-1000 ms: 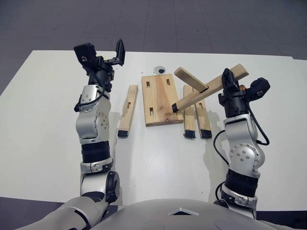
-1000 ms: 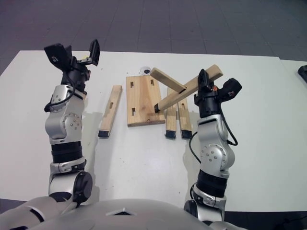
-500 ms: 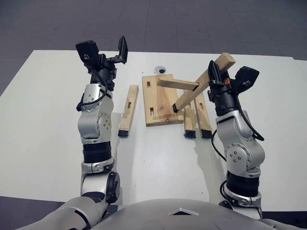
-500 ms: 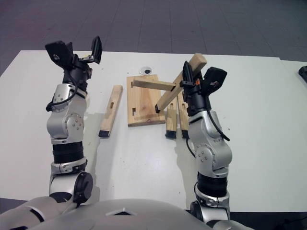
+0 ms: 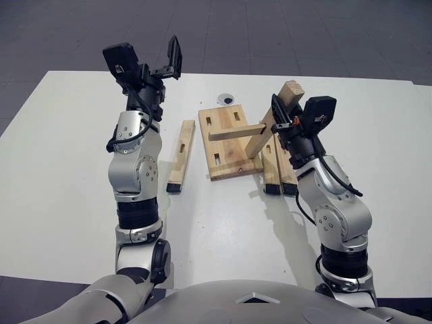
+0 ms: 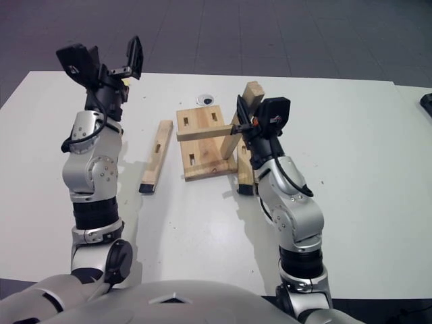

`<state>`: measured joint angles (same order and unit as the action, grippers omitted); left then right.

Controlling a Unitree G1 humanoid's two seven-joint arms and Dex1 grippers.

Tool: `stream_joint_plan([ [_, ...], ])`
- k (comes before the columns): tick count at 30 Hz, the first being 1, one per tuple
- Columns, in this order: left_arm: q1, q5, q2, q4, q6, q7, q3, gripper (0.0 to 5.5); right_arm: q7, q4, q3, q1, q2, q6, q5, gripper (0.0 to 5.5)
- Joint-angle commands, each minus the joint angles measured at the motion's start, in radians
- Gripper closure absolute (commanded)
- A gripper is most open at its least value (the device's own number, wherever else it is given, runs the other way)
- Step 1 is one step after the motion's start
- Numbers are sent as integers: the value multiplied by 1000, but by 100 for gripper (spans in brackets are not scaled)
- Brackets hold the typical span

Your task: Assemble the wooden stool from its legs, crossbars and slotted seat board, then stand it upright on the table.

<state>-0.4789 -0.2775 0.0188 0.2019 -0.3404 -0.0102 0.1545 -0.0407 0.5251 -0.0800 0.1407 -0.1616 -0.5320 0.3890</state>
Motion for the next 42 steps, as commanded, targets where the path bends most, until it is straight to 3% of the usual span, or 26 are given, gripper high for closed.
stream_joint_plan([
  [1,-17,-3,-1,14,-30,-6,-14,10,25,-133,-9,-120,-31,-108,-29,448],
  [12,-39,0,-21,-22,-10,-4,-29,10,38,-120,58,-11,35,-23,-6,448],
  [28,-26,4,-43,-40,6,6,-52,10,70,-64,127,42,97,17,43,180],
  [32,-19,5,-34,-48,11,2,-36,10,134,36,203,148,30,11,136,117],
  [36,-25,8,-11,-64,24,-9,2,10,114,47,441,415,-87,6,398,47],
  [38,-37,11,8,-73,32,-18,32,10,60,-53,542,498,-150,23,408,19],
  [40,-52,10,26,-76,37,-28,58,10,3,-157,522,458,-218,-10,262,12],
  [42,-65,7,48,-66,36,-38,83,10,-13,-225,417,318,-271,-62,111,12],
])
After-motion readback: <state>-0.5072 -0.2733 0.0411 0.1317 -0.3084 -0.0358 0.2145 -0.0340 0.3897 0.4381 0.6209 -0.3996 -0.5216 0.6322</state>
